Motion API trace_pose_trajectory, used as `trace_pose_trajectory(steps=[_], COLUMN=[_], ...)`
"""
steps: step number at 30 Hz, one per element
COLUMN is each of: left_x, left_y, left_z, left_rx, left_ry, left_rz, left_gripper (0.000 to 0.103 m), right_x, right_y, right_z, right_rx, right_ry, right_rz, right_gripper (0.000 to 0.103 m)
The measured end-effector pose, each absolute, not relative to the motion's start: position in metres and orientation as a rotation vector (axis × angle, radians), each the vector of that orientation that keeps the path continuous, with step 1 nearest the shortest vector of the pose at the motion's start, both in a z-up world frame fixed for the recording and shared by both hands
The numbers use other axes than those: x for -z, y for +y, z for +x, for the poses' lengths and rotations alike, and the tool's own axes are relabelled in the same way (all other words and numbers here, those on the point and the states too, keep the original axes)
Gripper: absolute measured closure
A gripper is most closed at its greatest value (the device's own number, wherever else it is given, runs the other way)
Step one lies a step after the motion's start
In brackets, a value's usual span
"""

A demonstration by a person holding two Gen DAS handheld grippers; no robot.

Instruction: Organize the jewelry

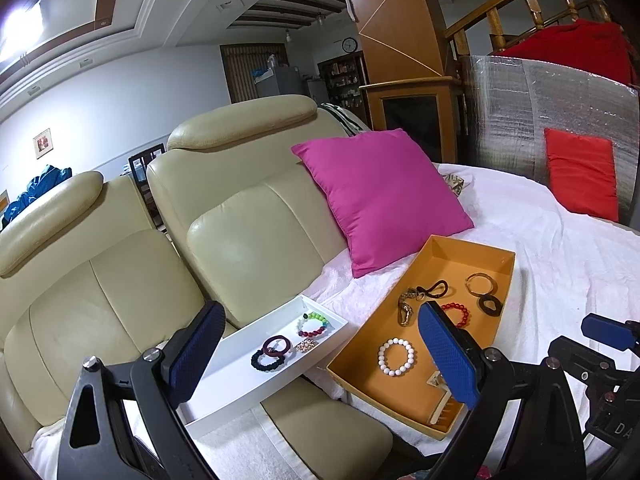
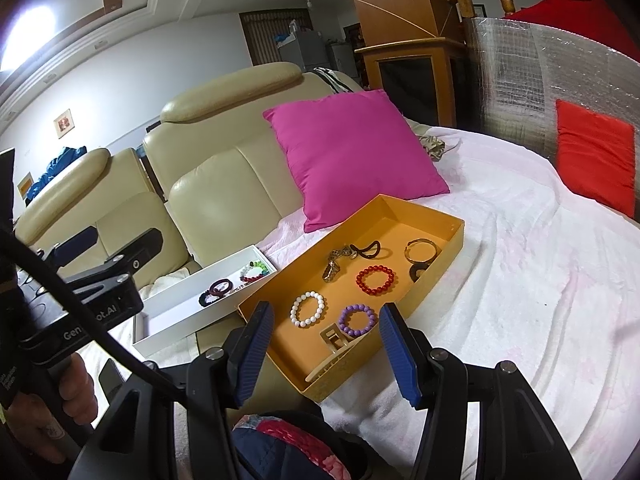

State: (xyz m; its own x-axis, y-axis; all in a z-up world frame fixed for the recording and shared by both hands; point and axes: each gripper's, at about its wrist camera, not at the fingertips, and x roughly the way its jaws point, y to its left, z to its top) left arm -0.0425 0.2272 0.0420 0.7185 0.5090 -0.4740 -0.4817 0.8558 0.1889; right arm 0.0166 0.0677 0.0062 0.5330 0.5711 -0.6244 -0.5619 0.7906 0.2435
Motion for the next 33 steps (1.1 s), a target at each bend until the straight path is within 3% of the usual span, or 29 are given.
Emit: trace_pose_trajectory(steps=[33], left_x=[-0.015], left_y=[0.250], left_z=[-0.022], left_rx=[-0.544], left_ry=[0.603], left_rz=[0.019], left_gripper=[0.006], right_x=[0.010], right_y=[0.089], right_z=[0.034], right_rx=[-0.674], right_ry=[0.790], right_rz=[-0.011], right_gripper=[0.044])
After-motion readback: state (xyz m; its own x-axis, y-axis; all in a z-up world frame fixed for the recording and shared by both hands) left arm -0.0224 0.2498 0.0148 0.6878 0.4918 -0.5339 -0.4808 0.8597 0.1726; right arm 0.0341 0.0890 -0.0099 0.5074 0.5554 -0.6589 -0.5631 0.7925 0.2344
